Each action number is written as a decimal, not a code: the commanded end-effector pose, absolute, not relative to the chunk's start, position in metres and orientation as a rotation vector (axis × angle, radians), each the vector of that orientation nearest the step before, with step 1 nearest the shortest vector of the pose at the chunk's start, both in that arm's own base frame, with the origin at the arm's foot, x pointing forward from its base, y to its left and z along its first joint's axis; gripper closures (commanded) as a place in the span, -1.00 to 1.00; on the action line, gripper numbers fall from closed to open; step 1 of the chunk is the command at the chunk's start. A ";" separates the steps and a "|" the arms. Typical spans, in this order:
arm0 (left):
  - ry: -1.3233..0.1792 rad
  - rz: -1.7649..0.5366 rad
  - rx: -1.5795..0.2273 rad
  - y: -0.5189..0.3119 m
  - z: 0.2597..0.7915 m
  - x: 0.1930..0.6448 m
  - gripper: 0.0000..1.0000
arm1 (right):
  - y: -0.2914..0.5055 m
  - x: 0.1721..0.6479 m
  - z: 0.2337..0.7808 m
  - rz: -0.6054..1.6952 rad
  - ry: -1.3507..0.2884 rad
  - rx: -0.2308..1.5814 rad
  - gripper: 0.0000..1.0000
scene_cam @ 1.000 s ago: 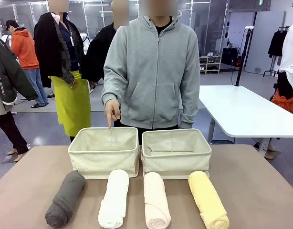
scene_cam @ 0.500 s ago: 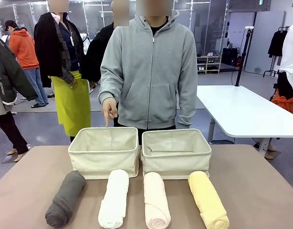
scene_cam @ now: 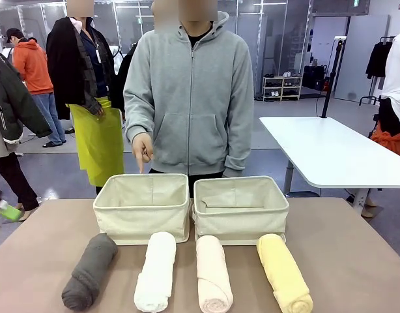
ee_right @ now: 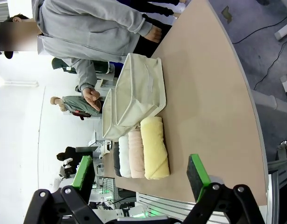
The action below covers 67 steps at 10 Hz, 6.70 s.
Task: Divide the towels into two baskets.
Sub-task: Pick up one hotel-folded towel and place it in the Fabric basket indicated by the person.
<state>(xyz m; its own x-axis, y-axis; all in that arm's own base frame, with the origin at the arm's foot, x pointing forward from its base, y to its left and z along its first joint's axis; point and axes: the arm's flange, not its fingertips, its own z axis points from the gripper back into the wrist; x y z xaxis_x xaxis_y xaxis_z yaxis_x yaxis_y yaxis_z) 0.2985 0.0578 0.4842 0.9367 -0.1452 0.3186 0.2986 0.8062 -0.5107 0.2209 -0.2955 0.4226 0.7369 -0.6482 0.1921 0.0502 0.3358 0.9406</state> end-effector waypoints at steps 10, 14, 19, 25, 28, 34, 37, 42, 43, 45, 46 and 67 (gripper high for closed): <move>-0.103 -0.290 -0.304 -0.071 0.365 0.310 -1.00 | -0.295 0.219 0.423 -0.497 -0.628 1.160 -1.00; -0.102 -0.229 -0.208 -0.082 0.345 0.320 -1.00 | -0.295 0.219 0.423 -0.497 -0.628 1.160 -1.00; -0.024 -0.191 -0.316 -0.093 0.319 0.330 -1.00 | -0.295 0.219 0.423 -0.497 -0.628 1.160 -1.00; -0.027 -0.204 -0.291 -0.093 0.303 0.329 -0.16 | -0.295 0.219 0.423 -0.497 -0.628 1.160 -1.00; -0.037 -0.205 -0.287 -0.090 0.307 0.331 0.42 | -0.295 0.219 0.423 -0.497 -0.628 1.160 -1.00; -0.073 -0.639 -0.313 -0.082 0.446 0.302 0.59 | -0.295 0.219 0.423 -0.497 -0.628 1.160 -1.00; -0.116 -1.099 -0.355 -0.079 0.505 0.290 0.59 | -0.295 0.219 0.423 -0.497 -0.628 1.160 -1.00; -0.176 -1.198 -0.366 -0.084 0.515 0.285 0.59 | -0.295 0.219 0.423 -0.497 -0.628 1.160 -1.00; -0.176 -1.198 -0.366 -0.084 0.515 0.285 0.59 | -0.295 0.219 0.423 -0.497 -0.628 1.160 -1.00; -0.188 -1.225 -0.362 -0.085 0.516 0.278 0.13 | -0.295 0.219 0.423 -0.497 -0.628 1.160 -1.00; -0.224 -1.206 -0.197 -0.084 0.532 0.289 0.13 | -0.295 0.219 0.423 -0.497 -0.628 1.160 -1.00; -0.093 -1.585 0.072 -0.183 0.481 0.577 -0.83 | -0.295 0.219 0.423 -0.497 -0.628 1.160 -1.00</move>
